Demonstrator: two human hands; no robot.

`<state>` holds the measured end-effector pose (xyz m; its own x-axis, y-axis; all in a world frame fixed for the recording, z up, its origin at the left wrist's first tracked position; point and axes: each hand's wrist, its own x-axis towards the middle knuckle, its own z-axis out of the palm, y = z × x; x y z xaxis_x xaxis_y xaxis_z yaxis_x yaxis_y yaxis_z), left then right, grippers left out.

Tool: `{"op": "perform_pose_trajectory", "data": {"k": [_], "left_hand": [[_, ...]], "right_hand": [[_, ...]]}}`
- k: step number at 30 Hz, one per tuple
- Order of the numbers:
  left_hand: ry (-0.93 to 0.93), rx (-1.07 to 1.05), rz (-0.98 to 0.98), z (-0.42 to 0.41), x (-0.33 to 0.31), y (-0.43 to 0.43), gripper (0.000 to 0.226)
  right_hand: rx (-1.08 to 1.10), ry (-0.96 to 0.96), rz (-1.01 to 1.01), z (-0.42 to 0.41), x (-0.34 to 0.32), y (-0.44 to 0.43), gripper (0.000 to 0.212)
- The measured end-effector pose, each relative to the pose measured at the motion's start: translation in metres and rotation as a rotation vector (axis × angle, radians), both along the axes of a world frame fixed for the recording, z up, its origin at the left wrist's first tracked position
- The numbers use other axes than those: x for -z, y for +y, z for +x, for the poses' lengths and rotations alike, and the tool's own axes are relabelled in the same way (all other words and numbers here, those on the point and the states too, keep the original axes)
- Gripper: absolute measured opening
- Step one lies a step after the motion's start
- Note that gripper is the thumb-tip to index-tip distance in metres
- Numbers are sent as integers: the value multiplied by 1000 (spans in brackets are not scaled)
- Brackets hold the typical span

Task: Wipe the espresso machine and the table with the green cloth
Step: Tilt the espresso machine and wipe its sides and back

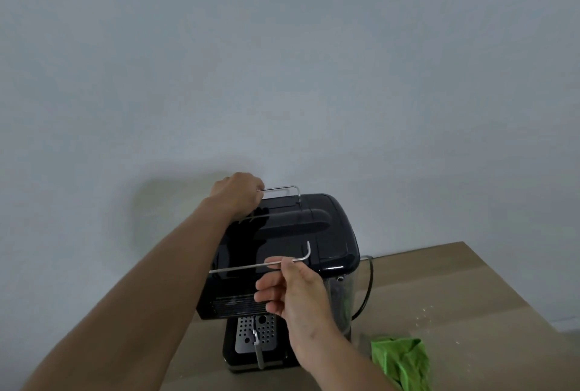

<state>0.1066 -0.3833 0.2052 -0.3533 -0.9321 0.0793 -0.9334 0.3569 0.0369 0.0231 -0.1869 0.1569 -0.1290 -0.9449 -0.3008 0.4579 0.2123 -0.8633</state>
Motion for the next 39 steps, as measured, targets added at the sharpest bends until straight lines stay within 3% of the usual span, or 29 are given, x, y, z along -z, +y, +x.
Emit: {"op": "perform_pose_trajectory", "data": {"k": [14,21,26,32,39], "left_hand": [[-55,-42,-39,21,3,-5,22],[-91,-87,-19,48,-2,35,22],[23,-192,31,61,-3,66,21],[206,-289,92,68,6,84,19],[443,-363,65,49,19,100,24]], "right_hand": [[-16,146,40,-16,-7,10,35],[-44,514,105,-57,-19,4,28],[-109,757,122,-83,-23,-21,32],[-95,814,114,-94,-23,-48,26],[-19,1040,92,-108,-14,-84,27]]}}
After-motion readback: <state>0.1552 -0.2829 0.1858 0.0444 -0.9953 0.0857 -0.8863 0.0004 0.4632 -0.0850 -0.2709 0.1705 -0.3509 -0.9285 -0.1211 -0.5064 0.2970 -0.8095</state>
